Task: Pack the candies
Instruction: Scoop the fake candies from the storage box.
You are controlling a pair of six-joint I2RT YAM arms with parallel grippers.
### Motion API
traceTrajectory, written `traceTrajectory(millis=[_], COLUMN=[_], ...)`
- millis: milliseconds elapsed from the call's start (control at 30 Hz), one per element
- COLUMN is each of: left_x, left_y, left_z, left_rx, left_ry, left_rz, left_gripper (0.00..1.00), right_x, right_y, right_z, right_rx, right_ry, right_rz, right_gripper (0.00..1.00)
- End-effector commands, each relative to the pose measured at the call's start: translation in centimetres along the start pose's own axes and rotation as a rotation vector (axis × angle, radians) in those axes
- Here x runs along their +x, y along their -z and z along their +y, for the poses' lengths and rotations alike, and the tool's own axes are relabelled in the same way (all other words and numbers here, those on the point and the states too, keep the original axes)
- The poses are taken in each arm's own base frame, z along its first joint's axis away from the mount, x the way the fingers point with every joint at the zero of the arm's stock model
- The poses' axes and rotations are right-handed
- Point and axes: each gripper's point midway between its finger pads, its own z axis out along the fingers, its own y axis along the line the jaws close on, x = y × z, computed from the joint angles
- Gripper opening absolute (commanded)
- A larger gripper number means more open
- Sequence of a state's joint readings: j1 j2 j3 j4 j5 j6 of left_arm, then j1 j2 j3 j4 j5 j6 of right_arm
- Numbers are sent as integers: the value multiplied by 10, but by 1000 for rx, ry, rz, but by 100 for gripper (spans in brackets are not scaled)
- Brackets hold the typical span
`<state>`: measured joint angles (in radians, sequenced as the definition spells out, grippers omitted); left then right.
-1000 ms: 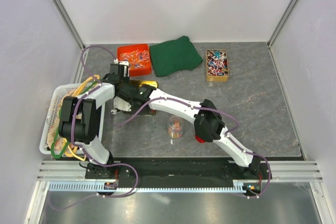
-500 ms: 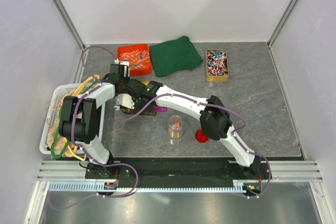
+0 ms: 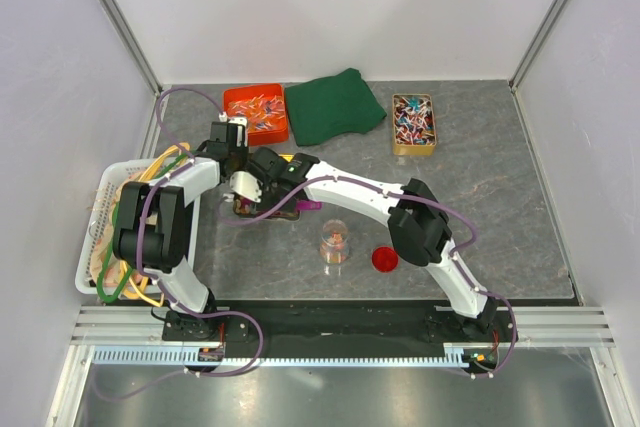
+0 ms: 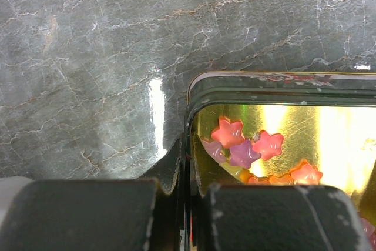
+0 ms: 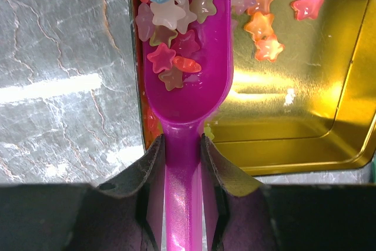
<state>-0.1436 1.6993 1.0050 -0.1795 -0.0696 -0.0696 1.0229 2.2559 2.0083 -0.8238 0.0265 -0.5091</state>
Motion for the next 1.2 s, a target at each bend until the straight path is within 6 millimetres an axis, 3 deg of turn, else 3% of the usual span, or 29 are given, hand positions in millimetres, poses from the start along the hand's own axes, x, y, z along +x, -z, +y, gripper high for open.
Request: traceTrajectory(millis=[0,267,833,1167], left_x=[-33,-32,-30,-28], left_y=[1,-2,-4,-6], left_z=[-7,-7,-9,-9], left_rx=[23,23,29,29], left_ry=[44,42,45,43], left_rz=[-97,-93,-85,-80], left_gripper=[2,2,2,2], right_x=[24,47,82,86], right_y=[6,-9,-31,-33], right_z=[-8,11,18,19], right_rx=[35,35,41,32], right_ry=[3,112,145,152], right_rz=[75,194,317,327], right_gripper=[0,0,0,12])
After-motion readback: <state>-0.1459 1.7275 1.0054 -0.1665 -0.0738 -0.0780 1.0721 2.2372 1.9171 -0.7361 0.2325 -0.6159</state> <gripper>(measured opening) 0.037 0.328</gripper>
